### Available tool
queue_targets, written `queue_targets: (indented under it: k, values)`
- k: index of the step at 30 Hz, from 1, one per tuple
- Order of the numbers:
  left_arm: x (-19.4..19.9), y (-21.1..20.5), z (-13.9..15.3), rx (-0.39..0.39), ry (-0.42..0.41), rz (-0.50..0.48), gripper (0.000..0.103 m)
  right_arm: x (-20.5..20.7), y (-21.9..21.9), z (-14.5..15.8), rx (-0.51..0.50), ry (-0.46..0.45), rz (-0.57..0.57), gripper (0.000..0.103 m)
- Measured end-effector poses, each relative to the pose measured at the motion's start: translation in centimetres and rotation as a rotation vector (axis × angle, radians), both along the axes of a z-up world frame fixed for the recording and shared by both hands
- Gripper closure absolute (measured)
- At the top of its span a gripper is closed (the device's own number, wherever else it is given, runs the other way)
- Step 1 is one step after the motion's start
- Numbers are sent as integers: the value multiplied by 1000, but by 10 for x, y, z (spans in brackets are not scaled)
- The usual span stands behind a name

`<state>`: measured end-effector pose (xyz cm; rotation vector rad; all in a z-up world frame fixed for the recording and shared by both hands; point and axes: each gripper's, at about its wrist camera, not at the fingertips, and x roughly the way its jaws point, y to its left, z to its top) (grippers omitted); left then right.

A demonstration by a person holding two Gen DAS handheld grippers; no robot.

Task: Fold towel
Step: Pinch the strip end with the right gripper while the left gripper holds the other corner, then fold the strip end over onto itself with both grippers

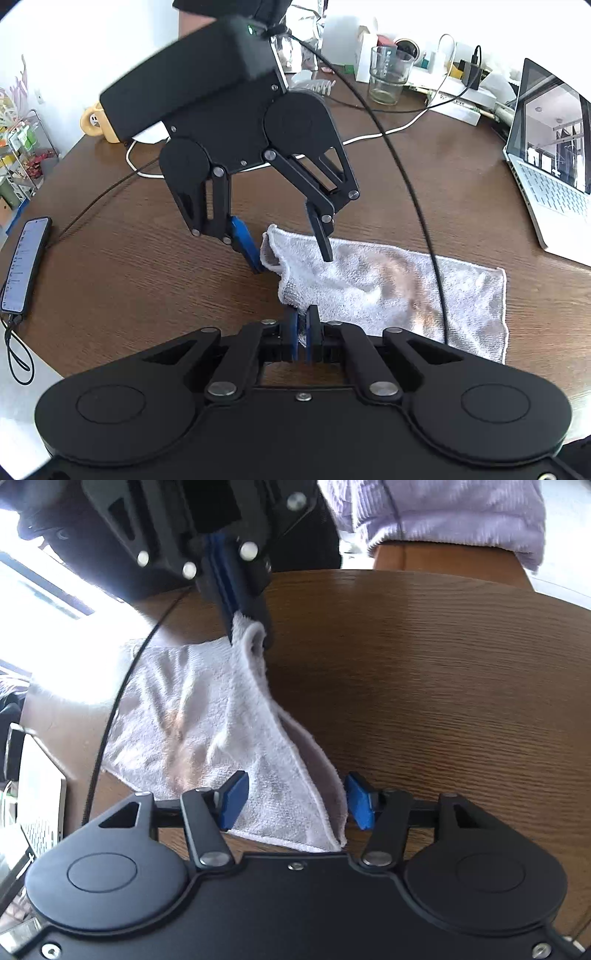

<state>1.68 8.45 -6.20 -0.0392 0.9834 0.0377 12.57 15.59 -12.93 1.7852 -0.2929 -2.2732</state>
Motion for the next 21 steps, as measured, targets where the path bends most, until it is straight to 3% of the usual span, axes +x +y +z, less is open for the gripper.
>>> queue_targets:
  k: [1, 2, 4, 5, 8, 14, 21]
  values:
    - [0, -1, 1, 1, -4, -7, 99, 0, 0, -1, -9, -2, 13, 56]
    - [0, -2, 2, 0, -7, -13, 99, -1, 1, -3, -18, -5, 27, 61]
    - [0, -5, 3, -2, -12, -24, 99, -1, 1, -5, -35, -10, 54, 87]
    - [1, -7, 3, -5, -15, -29, 99, 0, 1, -6, -42, -13, 58, 90]
    - [-1, -9, 3, -1, -18, -42, 99, 11, 3, -6, -47, -29, 13, 96]
    - [-3, -8, 1, 18, -8, -41, 99, 19, -6, 5, 33, -32, -42, 97]
    - [-11, -9, 5, 35, -8, -67, 99, 28, -32, 40, 125, -39, -188, 97]
